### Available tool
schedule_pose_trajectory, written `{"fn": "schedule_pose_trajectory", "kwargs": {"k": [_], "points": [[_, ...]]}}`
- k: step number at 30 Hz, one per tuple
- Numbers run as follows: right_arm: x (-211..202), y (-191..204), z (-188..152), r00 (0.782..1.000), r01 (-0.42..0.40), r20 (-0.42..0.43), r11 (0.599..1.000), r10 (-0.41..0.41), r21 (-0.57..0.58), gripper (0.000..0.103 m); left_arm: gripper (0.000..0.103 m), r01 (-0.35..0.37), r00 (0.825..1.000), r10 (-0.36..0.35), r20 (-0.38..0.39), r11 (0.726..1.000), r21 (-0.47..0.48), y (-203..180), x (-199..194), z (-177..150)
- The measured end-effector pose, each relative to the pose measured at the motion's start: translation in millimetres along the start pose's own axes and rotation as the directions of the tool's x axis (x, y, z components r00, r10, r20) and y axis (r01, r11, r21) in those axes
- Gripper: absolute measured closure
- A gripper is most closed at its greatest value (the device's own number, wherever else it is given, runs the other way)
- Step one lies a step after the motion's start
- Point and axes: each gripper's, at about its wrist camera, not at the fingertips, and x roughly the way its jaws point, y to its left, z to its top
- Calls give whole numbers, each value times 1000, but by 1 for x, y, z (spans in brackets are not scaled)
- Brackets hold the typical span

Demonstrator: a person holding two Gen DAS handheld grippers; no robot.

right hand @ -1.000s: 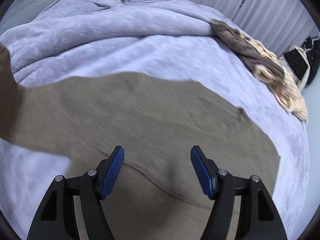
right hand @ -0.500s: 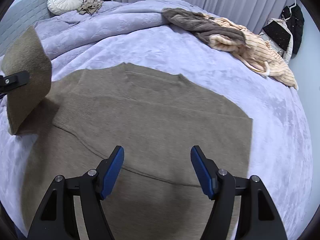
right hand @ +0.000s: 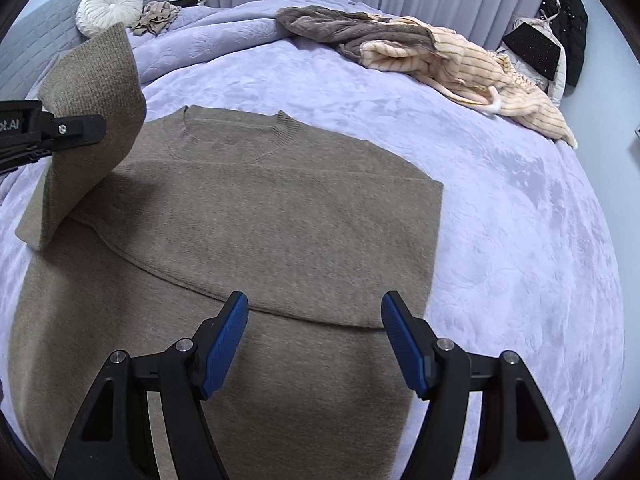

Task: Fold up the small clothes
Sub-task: 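Carry the held sleeve across the sweater body with the left gripper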

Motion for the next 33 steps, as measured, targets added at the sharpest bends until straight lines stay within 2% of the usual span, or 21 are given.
{"fn": "schedule_pose_trajectory", "kwargs": {"k": [22,33], "points": [[-9,-90,-34,999,34,24,989,-38,146,31,93,-4,999,14,-47,981,193,-109,31,-28],[-1,-109,-50,1000,22,12,979,-25,202,31,93,-32,996,52,-77,970,241,-132,53,-40]]}}
